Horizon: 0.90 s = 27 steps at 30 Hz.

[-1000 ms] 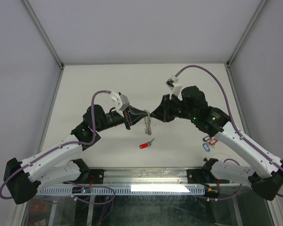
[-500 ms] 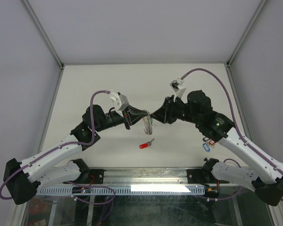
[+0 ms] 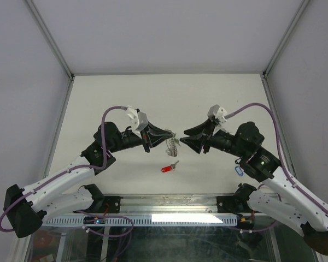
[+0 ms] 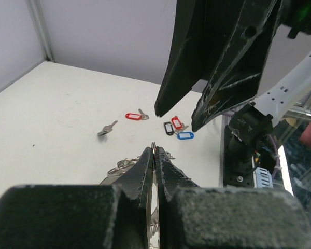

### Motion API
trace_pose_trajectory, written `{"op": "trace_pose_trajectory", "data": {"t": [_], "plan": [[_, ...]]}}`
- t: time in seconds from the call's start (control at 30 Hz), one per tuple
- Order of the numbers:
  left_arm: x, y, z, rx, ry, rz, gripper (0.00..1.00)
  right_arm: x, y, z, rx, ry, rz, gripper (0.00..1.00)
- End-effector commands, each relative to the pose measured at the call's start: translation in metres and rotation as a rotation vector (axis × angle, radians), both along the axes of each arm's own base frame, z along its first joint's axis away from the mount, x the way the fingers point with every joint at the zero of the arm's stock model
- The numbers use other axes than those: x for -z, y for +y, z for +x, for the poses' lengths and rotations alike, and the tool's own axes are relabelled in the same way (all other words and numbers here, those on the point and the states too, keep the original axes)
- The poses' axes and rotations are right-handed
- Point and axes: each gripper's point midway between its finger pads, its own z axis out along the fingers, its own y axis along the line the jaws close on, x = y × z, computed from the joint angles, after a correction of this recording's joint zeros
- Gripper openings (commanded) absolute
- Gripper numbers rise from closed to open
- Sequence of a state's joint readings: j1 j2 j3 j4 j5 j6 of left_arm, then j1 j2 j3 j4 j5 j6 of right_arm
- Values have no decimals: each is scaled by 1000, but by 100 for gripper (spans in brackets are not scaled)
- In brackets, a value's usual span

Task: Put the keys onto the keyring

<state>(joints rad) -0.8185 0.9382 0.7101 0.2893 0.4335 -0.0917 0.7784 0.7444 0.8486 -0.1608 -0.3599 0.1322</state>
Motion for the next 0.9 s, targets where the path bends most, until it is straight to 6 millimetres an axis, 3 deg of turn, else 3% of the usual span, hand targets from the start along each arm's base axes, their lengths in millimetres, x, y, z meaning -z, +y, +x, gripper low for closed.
{"op": "trace_pose_trajectory", "data": {"t": [0.0, 0.2, 0.33, 0.67, 0.87], "plan": [[-55, -1, -29, 135, -125, -118, 0, -33, 0, -17, -105, -333, 109, 40], [-58, -3, -43, 218, -147, -120, 0, -44, -3, -37, -185, -477, 153, 36], [-59, -4, -47, 246, -148, -128, 0, -46, -1, -39, -202, -452, 158, 31], [-58, -1, -44, 235, -130, -138, 0, -50, -5, -38, -350, -387, 245, 34], [-60, -2, -49, 261, -139, -139, 0, -39, 1, -39, -413, -352, 214, 33]]}}
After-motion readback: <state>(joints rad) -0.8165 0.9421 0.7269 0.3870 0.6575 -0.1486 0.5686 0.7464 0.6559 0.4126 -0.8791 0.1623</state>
